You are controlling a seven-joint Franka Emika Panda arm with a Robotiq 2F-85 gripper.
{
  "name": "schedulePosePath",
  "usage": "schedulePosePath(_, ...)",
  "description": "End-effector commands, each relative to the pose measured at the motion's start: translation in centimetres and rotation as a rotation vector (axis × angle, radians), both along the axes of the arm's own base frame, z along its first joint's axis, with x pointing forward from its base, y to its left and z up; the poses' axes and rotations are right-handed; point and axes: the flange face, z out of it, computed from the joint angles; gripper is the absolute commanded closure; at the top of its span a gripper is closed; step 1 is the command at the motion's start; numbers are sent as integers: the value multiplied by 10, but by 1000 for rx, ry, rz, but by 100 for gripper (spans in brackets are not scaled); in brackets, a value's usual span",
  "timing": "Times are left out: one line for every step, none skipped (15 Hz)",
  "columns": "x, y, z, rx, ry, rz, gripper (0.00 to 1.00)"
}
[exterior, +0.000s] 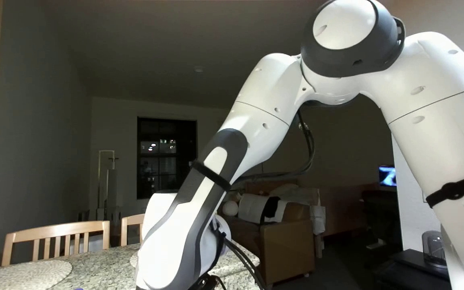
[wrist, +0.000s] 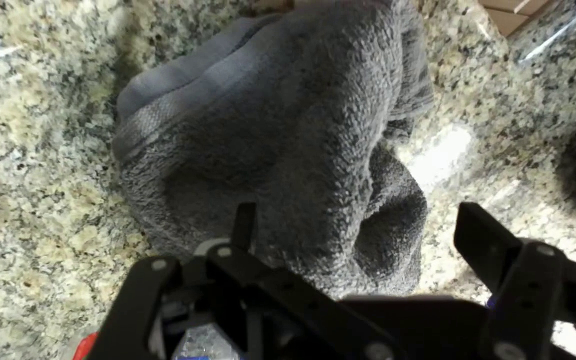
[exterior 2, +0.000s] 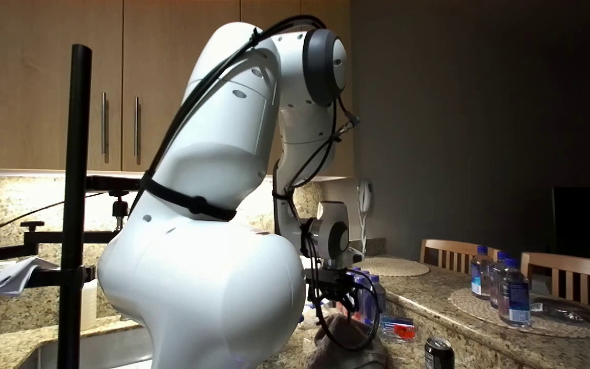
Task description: Move the grey towel to the right.
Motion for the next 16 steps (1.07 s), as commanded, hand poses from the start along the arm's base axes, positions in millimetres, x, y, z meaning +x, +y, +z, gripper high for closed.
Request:
schedulePosePath(-1,1,-18,-14,-2,-19,0)
schedulePosePath(-1,0,-24,-24,6,-22,0)
schedulePosePath(-2,-1,-28,-32,14,-23,17)
schedulePosePath(-3,-2,-34,-44,24,-16,27)
schedulePosePath(-3,-2,-38,-49,28,-14,33)
schedulePosePath(-5,-2,-42,-49,34,-15,42)
schedulePosePath(-6,-3,-46,-50,41,-15,47)
schedulePosePath(-7,-2,-49,-51,47,-17,55)
schedulePosePath(-7,-2,-52,-53,51,-17,61)
schedulePosePath(-8,-1,-54,-55,55,-16,66)
schedulePosePath(-8,-1,-55,-56,58,-15,74)
schedulePosePath(-8,-1,-55,-59,60,-19,80)
schedulePosePath(-7,-1,-55,-56,65,-26,87)
schedulePosePath(-7,-1,-54,-57,70,-33,92)
schedulePosePath(-6,-1,-52,-57,69,-36,94)
schedulePosePath(-3,-2,-47,-56,65,-32,93)
